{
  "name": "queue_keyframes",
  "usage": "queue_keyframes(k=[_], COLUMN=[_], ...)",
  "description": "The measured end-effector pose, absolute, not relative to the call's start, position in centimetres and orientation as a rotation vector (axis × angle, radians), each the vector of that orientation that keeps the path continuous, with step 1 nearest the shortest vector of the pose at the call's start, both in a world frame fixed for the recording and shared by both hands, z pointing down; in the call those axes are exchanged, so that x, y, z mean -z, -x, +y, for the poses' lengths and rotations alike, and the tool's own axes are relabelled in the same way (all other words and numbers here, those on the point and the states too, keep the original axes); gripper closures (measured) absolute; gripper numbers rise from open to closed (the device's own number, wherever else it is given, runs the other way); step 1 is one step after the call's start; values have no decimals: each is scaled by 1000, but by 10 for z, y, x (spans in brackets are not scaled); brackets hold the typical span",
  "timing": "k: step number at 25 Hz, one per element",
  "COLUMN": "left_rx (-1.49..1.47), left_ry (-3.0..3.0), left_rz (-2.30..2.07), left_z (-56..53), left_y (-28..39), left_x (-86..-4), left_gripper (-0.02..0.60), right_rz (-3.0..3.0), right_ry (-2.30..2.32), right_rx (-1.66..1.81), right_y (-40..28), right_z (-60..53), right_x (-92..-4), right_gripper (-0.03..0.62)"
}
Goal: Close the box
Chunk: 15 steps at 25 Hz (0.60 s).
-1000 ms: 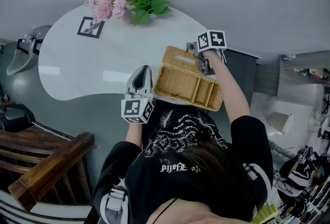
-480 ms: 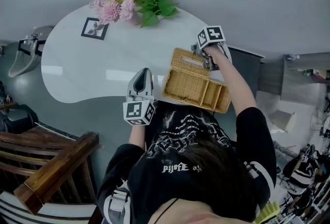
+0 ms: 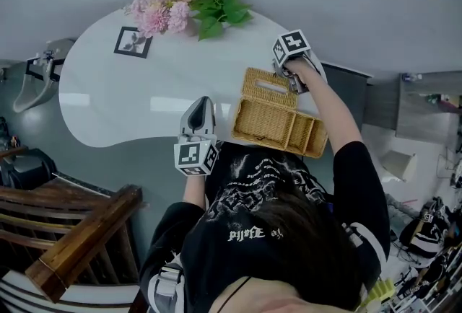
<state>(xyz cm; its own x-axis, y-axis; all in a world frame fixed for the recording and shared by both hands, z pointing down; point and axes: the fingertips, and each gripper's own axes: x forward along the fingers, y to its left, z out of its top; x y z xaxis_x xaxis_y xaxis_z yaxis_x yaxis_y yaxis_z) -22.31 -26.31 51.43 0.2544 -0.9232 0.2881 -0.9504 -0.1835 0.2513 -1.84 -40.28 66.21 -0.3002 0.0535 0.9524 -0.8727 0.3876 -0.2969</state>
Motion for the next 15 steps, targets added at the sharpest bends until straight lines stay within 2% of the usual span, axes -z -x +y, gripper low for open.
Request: queue_keyframes(k=[15], left_rx=[-100], left_ry=[-2156], left_rz=[-1699], left_z=[-258], left_y=[215], left_x=[-517], left_gripper=[552], right_rz=[-1754], right_ry=[-694], right_rx=[-1080], right_y=[35], right_z=[-411], right_x=[-634], right_gripper=[557])
